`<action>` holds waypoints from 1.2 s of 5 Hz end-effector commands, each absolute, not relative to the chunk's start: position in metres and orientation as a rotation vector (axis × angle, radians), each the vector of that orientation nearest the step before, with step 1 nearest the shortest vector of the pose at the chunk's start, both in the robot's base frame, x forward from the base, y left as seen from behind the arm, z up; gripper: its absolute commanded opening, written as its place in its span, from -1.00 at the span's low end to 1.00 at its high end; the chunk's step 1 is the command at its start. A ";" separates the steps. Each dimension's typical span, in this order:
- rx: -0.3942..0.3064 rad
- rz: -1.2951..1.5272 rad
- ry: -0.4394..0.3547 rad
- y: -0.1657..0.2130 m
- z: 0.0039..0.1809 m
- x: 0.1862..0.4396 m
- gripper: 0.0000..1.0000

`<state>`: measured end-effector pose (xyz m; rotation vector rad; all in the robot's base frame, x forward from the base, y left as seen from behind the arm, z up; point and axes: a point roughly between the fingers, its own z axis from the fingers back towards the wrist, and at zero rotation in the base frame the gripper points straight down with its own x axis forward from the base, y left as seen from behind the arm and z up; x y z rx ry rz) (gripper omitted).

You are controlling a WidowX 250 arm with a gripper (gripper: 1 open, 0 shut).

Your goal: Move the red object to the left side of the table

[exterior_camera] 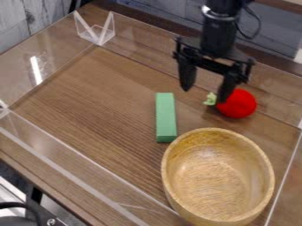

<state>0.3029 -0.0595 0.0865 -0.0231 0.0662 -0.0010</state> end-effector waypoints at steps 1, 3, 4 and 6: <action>-0.037 -0.003 -0.024 -0.077 0.097 0.320 1.00; -0.046 0.018 -0.062 -0.088 0.088 0.330 1.00; -0.048 0.017 -0.072 -0.091 0.083 0.334 1.00; -0.049 0.014 -0.096 -0.090 0.074 0.345 1.00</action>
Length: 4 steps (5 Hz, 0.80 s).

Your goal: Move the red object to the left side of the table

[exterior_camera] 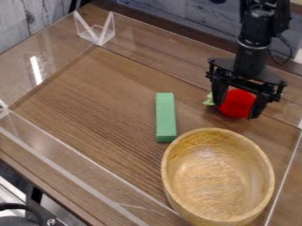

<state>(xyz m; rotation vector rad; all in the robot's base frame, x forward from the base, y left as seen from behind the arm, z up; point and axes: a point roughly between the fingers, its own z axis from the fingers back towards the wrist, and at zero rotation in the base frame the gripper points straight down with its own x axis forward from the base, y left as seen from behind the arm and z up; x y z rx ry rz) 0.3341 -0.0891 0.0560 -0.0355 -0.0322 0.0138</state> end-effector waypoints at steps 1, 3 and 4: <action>-0.046 0.015 -0.107 -0.088 0.070 0.349 1.00; -0.040 0.020 -0.125 -0.081 0.065 0.358 1.00; -0.039 0.025 -0.134 -0.079 0.064 0.360 1.00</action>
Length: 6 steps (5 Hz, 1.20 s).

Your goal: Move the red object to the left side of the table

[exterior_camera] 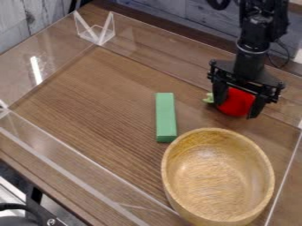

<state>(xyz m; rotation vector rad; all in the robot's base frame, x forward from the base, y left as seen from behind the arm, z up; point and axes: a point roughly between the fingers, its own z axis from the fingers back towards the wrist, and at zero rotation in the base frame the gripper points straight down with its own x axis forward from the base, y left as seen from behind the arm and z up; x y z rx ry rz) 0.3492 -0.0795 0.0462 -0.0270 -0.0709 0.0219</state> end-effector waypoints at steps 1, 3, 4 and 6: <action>-0.040 0.031 -0.146 -0.078 0.065 0.362 1.00; -0.042 0.034 -0.170 -0.078 0.070 0.360 1.00; -0.042 0.032 -0.182 -0.080 0.074 0.357 1.00; -0.048 0.029 -0.206 -0.082 0.081 0.354 1.00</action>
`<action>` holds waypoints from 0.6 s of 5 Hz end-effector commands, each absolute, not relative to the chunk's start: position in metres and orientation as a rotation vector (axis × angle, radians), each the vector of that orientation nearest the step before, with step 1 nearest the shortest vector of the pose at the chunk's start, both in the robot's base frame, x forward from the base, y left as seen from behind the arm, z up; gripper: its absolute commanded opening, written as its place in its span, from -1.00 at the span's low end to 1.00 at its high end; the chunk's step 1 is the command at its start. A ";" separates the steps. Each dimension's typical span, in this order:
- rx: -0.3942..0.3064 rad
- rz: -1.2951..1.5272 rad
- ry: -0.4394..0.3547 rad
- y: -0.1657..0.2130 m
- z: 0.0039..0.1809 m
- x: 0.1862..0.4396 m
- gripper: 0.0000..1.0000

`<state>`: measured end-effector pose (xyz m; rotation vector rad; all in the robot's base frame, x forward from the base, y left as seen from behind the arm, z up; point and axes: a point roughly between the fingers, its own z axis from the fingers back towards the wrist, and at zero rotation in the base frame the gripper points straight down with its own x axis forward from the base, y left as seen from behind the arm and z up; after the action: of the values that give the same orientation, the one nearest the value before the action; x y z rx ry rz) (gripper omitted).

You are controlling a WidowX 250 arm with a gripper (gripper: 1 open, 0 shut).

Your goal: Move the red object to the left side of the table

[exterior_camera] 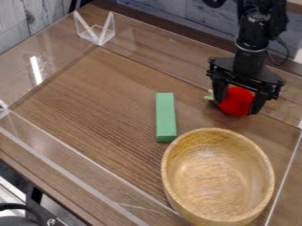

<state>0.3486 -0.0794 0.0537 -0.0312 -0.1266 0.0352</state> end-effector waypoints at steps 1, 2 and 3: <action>-0.045 0.033 -0.199 -0.081 0.078 0.354 -1.00; -0.051 0.042 -0.225 -0.077 0.095 0.352 -1.00; -0.056 0.065 -0.290 -0.067 0.131 0.349 -1.00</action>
<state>0.3445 -0.0695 0.1119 -0.0473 -0.2332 0.0599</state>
